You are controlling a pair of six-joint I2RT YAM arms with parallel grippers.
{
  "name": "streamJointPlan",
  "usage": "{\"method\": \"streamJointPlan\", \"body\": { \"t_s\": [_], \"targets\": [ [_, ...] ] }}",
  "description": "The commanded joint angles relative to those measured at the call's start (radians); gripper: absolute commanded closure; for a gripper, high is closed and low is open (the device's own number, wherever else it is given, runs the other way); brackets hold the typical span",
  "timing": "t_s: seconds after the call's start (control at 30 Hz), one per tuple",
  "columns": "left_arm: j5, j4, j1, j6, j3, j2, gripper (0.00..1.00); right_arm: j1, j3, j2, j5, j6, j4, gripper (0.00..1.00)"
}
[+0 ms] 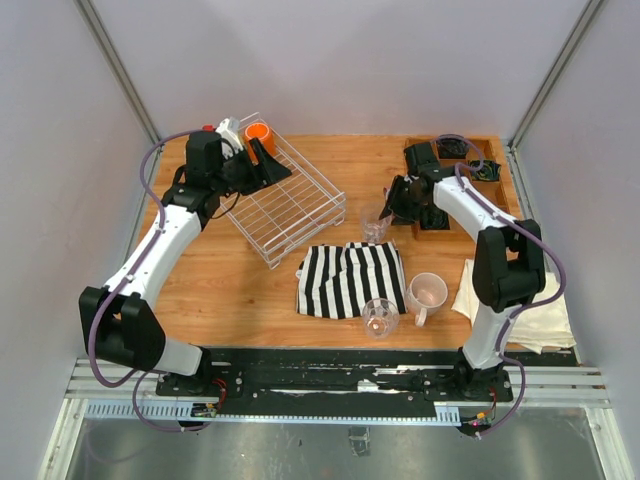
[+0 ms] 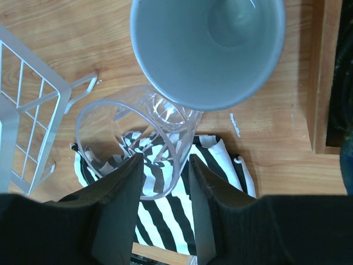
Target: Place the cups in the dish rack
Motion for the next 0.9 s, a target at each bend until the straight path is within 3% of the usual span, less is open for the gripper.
{"method": "streamJointPlan", "body": {
  "t_s": [0.0, 0.1, 0.23, 0.57, 0.73, 0.87],
  "targets": [
    [0.058, 0.001, -0.001, -0.007, 0.025, -0.028, 0.27, 0.032, 0.042, 0.035, 0.021, -0.007, 0.014, 0.62],
    [0.059, -0.005, -0.001, -0.003, 0.014, -0.028, 0.27, 0.039, 0.041, 0.052, 0.028, -0.01, 0.022, 0.7],
    [0.084, 0.02, -0.001, -0.019, -0.008, -0.024, 0.27, 0.041, 0.019, 0.032, 0.029, -0.02, 0.025, 0.98],
    [0.214, 0.175, -0.001, -0.145, -0.101, 0.011, 0.23, 0.029, -0.038, -0.139, -0.133, 0.002, 0.071, 0.99],
    [0.286, 0.296, -0.001, -0.282, -0.144, 0.013, 0.18, -0.004, -0.146, -0.259, -0.299, 0.145, 0.309, 0.99],
    [0.35, 0.466, -0.001, -0.471, -0.222, 0.029, 0.17, -0.012, -0.21, -0.275, -0.444, 0.35, 0.553, 0.99]
  ]
}}
